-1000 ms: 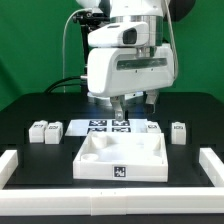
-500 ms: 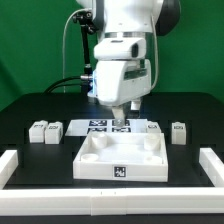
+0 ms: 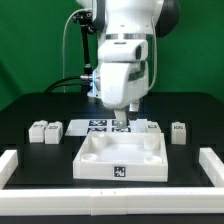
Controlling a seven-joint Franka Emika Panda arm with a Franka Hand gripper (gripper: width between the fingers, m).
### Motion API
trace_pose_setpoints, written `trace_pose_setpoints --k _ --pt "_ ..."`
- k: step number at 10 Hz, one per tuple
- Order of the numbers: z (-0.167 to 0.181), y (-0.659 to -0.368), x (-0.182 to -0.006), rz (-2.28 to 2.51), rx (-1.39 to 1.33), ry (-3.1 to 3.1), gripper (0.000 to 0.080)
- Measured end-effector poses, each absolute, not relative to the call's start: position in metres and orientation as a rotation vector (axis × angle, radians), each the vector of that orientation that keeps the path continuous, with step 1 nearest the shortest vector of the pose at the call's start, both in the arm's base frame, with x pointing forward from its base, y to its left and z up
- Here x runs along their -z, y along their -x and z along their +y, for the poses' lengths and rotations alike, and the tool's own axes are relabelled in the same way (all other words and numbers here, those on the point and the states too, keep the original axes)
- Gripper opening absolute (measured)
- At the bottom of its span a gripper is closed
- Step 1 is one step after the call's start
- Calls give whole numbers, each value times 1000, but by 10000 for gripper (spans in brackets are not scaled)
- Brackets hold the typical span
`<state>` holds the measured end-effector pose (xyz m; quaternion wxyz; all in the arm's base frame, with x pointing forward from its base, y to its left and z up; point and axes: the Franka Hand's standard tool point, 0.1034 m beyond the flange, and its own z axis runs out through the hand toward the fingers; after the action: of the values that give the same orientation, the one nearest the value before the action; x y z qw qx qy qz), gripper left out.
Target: Assemble one leg
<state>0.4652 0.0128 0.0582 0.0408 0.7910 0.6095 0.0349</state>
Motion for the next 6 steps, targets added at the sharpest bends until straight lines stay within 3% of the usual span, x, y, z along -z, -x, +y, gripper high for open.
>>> trace_pose_setpoints --k 6 --pt "34 -437 -44 2173 55 -2162 650"
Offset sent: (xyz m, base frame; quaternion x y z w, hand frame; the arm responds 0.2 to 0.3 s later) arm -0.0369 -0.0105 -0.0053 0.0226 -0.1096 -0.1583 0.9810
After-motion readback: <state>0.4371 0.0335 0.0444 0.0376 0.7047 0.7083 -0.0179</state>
